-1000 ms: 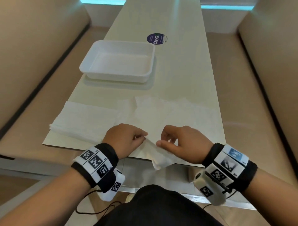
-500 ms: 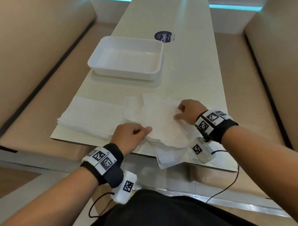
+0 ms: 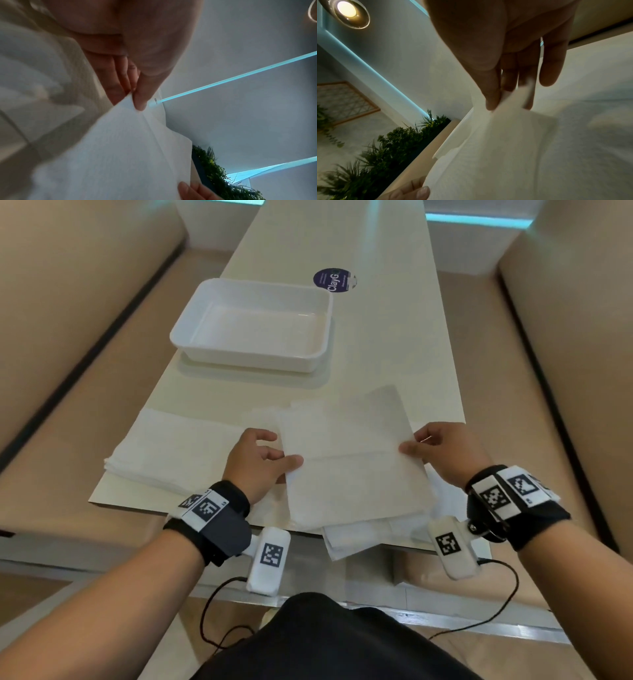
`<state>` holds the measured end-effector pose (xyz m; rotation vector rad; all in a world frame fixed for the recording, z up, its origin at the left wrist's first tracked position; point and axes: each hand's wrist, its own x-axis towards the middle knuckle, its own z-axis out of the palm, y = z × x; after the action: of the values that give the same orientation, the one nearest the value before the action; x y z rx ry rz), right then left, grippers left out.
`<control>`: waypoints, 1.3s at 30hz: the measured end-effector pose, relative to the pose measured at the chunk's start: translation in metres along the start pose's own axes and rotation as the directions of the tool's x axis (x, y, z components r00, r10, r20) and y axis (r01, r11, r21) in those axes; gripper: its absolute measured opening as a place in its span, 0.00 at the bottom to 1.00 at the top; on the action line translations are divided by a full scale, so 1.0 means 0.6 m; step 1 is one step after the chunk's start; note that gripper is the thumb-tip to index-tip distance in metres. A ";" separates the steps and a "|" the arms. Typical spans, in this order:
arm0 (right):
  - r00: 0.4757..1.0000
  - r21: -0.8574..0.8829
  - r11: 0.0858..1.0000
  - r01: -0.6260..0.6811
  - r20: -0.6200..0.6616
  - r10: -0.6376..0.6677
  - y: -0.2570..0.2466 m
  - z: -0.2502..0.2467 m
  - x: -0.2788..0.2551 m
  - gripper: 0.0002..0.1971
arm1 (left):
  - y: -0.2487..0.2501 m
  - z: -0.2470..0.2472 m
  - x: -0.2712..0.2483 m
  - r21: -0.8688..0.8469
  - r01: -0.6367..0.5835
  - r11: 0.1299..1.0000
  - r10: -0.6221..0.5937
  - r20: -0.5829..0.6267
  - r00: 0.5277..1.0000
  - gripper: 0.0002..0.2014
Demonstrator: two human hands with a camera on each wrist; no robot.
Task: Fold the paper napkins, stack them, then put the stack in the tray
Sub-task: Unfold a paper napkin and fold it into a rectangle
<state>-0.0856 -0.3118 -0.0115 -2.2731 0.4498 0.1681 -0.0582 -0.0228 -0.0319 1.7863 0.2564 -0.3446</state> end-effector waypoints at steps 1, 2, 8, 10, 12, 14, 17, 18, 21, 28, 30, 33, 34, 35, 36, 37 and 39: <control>1.000 0.015 1.000 -0.010 -0.010 0.010 0.005 0.001 -0.003 0.08 | 0.002 0.003 0.001 -0.018 0.011 1.000 -0.011 0.012 1.000 0.24; 1.000 0.030 0.999 -0.012 -0.021 0.013 0.008 0.001 -0.005 0.08 | 0.003 0.006 0.002 -0.025 0.020 0.999 -0.019 0.024 1.000 0.21; 0.996 0.071 0.997 0.036 -0.085 -0.029 0.000 -0.007 -0.026 0.10 | 0.002 0.008 0.004 0.092 -0.075 0.993 0.071 0.043 0.997 0.11; 0.993 0.088 0.993 0.080 -0.093 -0.071 -0.007 -0.008 -0.026 0.09 | 0.007 0.007 0.002 0.154 -0.138 0.978 0.133 0.040 0.990 0.13; 0.989 0.128 0.985 0.120 -0.104 -0.107 -0.014 -0.010 -0.025 0.10 | 0.011 0.004 0.000 0.221 -0.198 0.955 0.193 0.044 0.980 0.16; 0.985 0.192 0.970 0.149 -0.120 -0.127 -0.018 -0.011 -0.025 0.09 | 0.016 0.000 -0.003 0.286 -0.260 0.922 0.264 0.026 0.964 0.18; 0.976 0.270 0.940 0.208 -0.126 -0.180 -0.026 -0.011 -0.030 0.04 | 0.027 -0.007 -0.008 0.258 -0.336 0.906 0.361 -0.051 0.931 0.12; 0.972 0.286 0.931 0.224 -0.135 -0.192 -0.027 -0.010 -0.029 0.08 | 0.032 -0.008 -0.010 0.205 -0.343 0.916 0.365 -0.079 0.928 0.09; 0.964 0.296 0.922 0.249 -0.170 -0.206 -0.034 -0.009 -0.030 0.17 | 0.041 -0.014 -0.014 0.019 -0.340 0.940 0.340 -0.105 0.935 0.16; 0.957 0.338 0.895 0.291 -0.121 -0.265 -0.043 -0.019 -0.032 0.12 | 0.040 -0.028 -0.016 -0.077 -0.356 0.932 0.359 0.031 0.933 0.15; 0.957 0.361 0.887 0.289 -0.097 -0.272 -0.045 -0.022 -0.037 0.12 | 0.037 -0.028 -0.016 -0.105 -0.316 0.943 0.322 0.045 0.946 0.14; 0.961 0.355 0.896 0.268 -0.035 -0.274 -0.040 -0.026 -0.043 0.09 | 0.036 -0.025 -0.017 -0.106 -0.310 0.945 0.319 0.079 0.944 0.12; 0.963 0.342 0.903 0.261 -0.022 -0.270 -0.037 -0.028 -0.044 0.10 | 0.036 -0.024 -0.016 -0.088 -0.326 0.941 0.334 0.088 0.939 0.12; 0.964 0.319 0.913 0.256 -0.018 -0.264 -0.033 -0.029 -0.044 0.12 | 0.036 -0.022 -0.016 -0.062 -0.342 0.938 0.347 0.088 0.934 0.12; 0.965 0.286 0.923 0.256 -0.024 -0.260 -0.030 -0.030 -0.045 0.12 | 0.035 -0.020 -0.015 -0.028 -0.355 0.935 0.356 0.079 0.931 0.12; 0.966 0.247 0.934 0.259 -0.040 -0.257 -0.028 -0.031 -0.045 0.11 | 0.036 -0.017 -0.015 0.009 -0.369 0.930 0.367 0.065 0.928 0.11; 0.963 0.192 0.944 0.269 -0.073 -0.259 -0.025 -0.029 -0.047 0.08 | 0.039 -0.012 -0.016 0.093 -0.407 0.909 0.405 0.037 0.913 0.07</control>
<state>-0.1063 -0.3077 0.0179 -2.1164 0.1723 -0.0649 -0.0583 -0.0212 -0.0058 1.8801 -0.1509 -0.0731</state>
